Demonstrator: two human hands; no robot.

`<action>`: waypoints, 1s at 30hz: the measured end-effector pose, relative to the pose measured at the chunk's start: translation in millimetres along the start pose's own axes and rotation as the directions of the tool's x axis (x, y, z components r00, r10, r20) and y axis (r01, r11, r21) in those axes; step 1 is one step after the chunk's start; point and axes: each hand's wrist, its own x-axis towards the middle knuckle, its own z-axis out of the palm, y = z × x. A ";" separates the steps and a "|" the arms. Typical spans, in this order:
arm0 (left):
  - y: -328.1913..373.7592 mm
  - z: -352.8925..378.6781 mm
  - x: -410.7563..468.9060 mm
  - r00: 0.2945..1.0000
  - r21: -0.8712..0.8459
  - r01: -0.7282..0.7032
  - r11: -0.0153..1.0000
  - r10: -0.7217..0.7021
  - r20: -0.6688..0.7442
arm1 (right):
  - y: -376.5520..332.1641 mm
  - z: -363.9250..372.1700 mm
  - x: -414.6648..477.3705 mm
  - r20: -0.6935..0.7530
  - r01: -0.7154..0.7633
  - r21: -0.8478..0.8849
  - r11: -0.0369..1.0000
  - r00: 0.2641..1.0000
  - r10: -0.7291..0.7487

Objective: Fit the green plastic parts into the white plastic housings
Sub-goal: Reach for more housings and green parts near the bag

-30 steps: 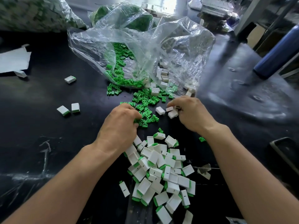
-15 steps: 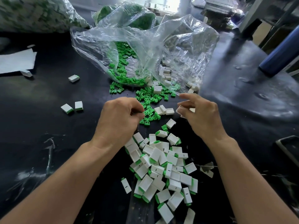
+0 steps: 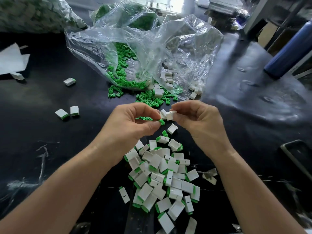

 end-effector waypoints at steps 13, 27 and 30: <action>-3.6 1.6 1.2 1.000 -0.012 -0.020 1.000 0.020 -0.001 | -5.6 15.5 -6.8 0.106 0.046 -0.004 0.999 0.993 -0.046; -5.8 0.0 2.9 0.999 -0.191 0.004 0.982 -0.013 -0.042 | -11.9 14.5 -10.5 0.132 0.073 0.080 0.994 0.988 -0.083; -4.7 1.1 2.5 0.999 -0.258 0.022 0.966 -0.028 -0.020 | -11.6 13.5 -9.0 0.099 0.053 0.065 0.997 0.993 -0.059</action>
